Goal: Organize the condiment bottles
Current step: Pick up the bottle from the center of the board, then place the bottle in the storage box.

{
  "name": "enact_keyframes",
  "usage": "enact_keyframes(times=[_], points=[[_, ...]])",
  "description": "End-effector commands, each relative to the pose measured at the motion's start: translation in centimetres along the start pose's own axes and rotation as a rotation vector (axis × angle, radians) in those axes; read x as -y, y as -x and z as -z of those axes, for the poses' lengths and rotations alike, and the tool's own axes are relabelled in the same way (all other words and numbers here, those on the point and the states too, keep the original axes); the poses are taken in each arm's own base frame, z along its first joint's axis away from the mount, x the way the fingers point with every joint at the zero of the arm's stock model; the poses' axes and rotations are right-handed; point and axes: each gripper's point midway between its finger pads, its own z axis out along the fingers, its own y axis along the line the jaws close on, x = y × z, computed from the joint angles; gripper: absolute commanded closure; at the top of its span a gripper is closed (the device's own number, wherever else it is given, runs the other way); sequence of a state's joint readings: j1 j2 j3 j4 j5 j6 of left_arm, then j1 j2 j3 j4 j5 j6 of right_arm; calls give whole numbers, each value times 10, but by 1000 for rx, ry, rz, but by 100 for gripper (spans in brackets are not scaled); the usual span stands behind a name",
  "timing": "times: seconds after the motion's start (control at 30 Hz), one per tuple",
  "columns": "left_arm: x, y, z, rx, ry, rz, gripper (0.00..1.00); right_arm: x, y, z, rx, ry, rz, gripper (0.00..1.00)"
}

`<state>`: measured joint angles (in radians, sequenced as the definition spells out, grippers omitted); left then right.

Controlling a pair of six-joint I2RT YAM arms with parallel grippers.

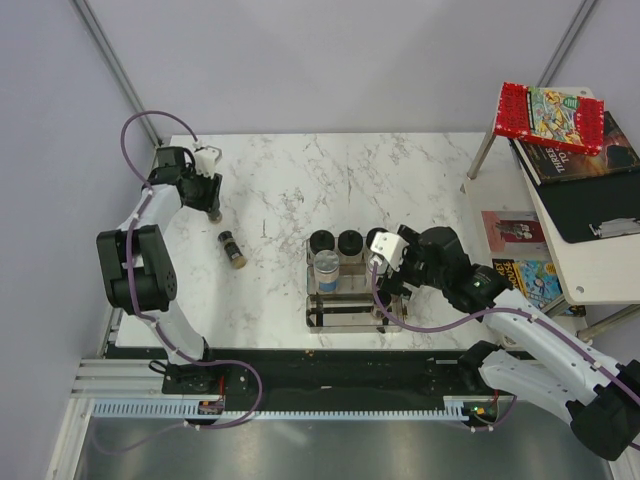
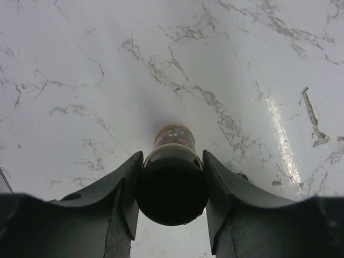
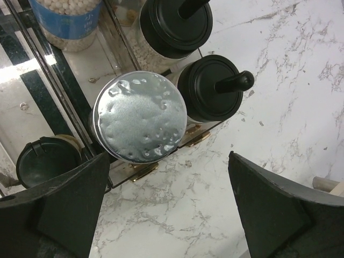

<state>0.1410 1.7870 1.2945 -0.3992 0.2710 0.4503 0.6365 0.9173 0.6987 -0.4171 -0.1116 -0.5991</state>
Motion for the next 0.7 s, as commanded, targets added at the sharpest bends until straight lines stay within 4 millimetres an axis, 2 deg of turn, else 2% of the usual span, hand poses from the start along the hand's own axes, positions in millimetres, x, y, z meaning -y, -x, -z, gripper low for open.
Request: enact_keyframes(times=[0.0,0.13,0.2,0.27,0.33,0.37,0.4,0.43,0.47,0.5,0.57,0.6,0.67], points=[[0,61,34,148,-32,-25,65,11,5,1,24,-59,-9,2],[12,90,60,218,-80,-64,71,29,6,2,25,-153,-33,2],[30,100,77,255,-141,-99,74,40,7,4,29,-209,-56,2],[57,105,96,293,-235,-155,74,52,3,7,17,-273,-79,2],[91,106,107,315,-330,-229,74,67,3,12,18,-350,-109,2],[108,97,116,310,-360,-283,74,72,2,14,18,-378,-120,2],[137,96,121,316,-413,-345,74,80,5,17,34,-415,-133,2],[151,91,125,317,-437,-383,74,85,2,19,29,-441,-142,2],[167,77,123,300,-470,-429,74,90,0,22,21,-475,-149,2],[194,74,136,319,-512,-492,74,95,-1,24,24,-498,-158,2],[218,57,140,303,-559,-545,75,99,-3,27,21,-518,-167,2],[235,53,150,311,-593,-581,75,100,-3,28,22,-522,-170,2],[250,42,155,304,-632,-600,75,103,-4,30,25,-537,-182,2]])
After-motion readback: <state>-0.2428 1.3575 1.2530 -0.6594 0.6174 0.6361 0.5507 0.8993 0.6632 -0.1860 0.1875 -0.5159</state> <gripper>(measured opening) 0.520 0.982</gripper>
